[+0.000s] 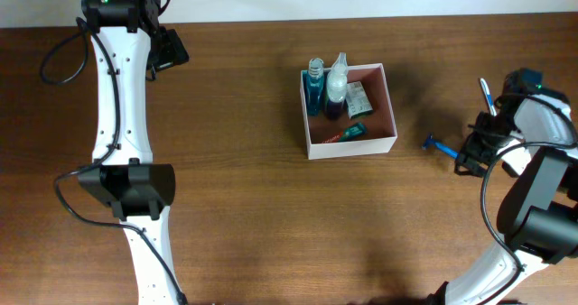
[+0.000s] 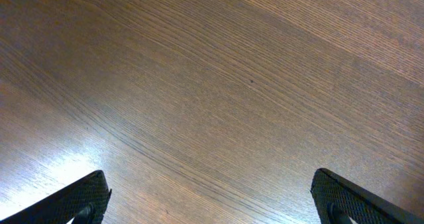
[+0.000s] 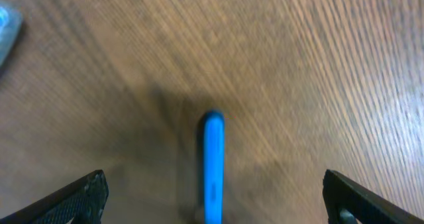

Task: Pack container
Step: 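Move the right gripper left over the blue razor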

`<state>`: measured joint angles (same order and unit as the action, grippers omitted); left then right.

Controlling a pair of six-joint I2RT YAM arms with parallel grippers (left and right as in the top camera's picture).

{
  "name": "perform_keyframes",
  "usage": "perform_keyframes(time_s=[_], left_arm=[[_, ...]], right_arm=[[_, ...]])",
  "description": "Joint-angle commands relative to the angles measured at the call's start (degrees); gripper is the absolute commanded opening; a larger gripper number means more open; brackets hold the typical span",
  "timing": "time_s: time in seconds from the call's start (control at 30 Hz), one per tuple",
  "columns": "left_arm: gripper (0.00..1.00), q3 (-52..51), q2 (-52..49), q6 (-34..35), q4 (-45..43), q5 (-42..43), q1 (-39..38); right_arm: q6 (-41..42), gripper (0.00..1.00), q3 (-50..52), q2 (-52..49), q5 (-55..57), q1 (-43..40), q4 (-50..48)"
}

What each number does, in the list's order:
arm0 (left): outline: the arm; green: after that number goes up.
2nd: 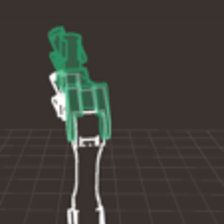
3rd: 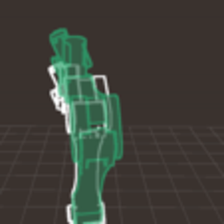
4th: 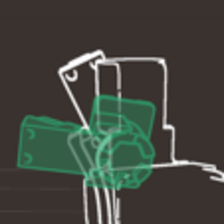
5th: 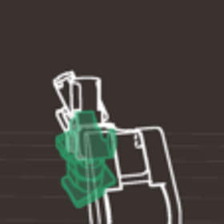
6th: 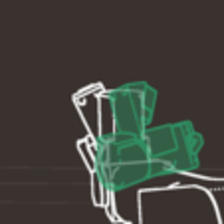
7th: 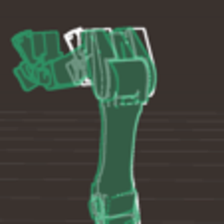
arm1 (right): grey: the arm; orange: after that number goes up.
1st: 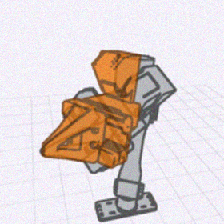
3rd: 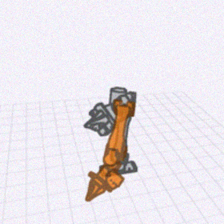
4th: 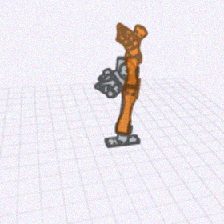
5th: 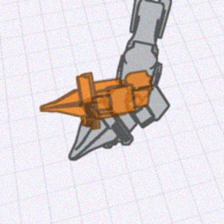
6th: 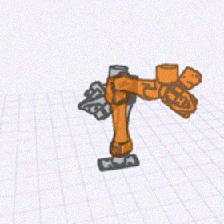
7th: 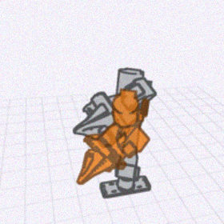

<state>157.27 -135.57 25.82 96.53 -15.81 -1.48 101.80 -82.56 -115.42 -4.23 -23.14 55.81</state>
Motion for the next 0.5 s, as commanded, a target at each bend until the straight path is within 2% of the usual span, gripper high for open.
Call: perform_keyframes(time_s=[0.0, 0.17, 0.47], left_arm=[[1.0, -0.1, -0.3, 0.7, 0.1, 0.2, 0.2], [0.99, -0.1, -0.3, 0.7, -0.3, 0.2, 0.2], [0.99, -0.1, -0.3, 0.7, -0.5, 0.2, 0.2]], right_arm=[[0.9, 0.99, 1.9, -0.4, 4.9, 0.3, -0.6], [-1.2, 0.99, 2.2, -0.4, 10.4, 0.4, -1.0], [-2.6, 0.99, 2.2, -0.4, 11.0, 3.7, -4.5]])
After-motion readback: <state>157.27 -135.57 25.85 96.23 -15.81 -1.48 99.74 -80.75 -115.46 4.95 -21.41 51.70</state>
